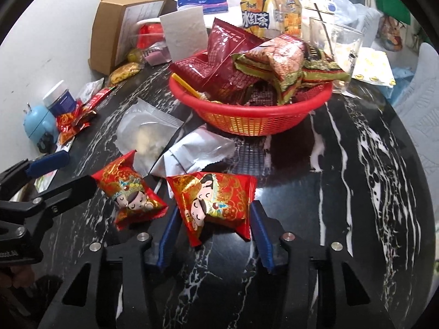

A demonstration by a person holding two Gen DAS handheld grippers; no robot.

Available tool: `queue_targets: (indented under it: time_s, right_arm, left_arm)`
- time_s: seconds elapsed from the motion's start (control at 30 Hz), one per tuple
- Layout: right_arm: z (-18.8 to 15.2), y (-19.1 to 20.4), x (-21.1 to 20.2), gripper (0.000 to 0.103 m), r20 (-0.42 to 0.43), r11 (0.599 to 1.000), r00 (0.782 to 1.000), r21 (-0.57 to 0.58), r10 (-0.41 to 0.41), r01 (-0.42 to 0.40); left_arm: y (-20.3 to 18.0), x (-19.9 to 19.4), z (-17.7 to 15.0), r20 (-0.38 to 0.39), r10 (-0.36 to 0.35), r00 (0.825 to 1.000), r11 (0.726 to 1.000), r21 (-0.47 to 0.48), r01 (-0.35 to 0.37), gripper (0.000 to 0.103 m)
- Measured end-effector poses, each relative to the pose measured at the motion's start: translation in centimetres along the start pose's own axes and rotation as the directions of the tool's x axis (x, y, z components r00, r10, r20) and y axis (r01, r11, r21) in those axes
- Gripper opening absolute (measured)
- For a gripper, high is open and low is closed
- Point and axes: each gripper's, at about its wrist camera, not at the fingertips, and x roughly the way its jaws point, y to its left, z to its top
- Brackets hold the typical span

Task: Organize snacks
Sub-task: 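Grasp a red cartoon packet with right tool while left tool grasps another red packet, then lift both red packets off the table with both tools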

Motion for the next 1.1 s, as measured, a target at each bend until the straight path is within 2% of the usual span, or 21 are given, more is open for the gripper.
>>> queue_targets:
  time_s: [0.17,0.23,0.33,0.43,0.5,0.7,1.1]
  right_arm:
    - [-1.0,-0.6,-0.8,0.049,-0.002,1.000,1.000,0.020,-0.023,0.023]
    - [-1.4,-0.8,-1.2,0.049,-0.003,0.999,1.000,0.030,-0.027,0.027]
    - [-1.9,-1.0,-1.7,0.049,-0.004,0.999,0.999,0.042,-0.032,0.033]
    - [-2.3,-1.3,-2.0,0.049,-0.003,0.998,0.999,0.055,-0.042,0.042]
    - [-2.4,-1.3,-2.0,0.049,-0.002,0.997,0.999,0.061,-0.045,0.045]
    - [-3.0,-1.3,-2.5,0.049,0.000,0.996,0.999,0.077,-0.044,0.044]
    - [-5.7,0.7,-4.5,0.049,-0.002,0.997,0.999,0.064,-0.042,0.042]
  left_arm:
    - [-0.8,1.1,-0.1,-0.019,-0.044,0.999,0.999,0.010,0.045,0.088]
    - [-1.0,1.5,-0.1,-0.018,-0.054,0.998,0.998,0.012,0.055,0.084]
    - [-1.5,2.4,0.1,-0.033,-0.039,0.999,0.999,0.032,0.040,0.067]
    - [-1.8,3.0,0.2,-0.052,-0.090,0.995,0.995,0.028,0.091,0.047]
    - [-2.1,2.9,0.3,-0.054,-0.104,0.993,0.994,0.036,0.106,0.042]
    - [-2.5,1.6,-0.1,-0.056,-0.128,0.990,0.989,0.072,0.132,0.037]
    - [-3.3,-1.7,-3.4,-0.087,-0.150,0.985,0.979,0.126,0.160,0.036]
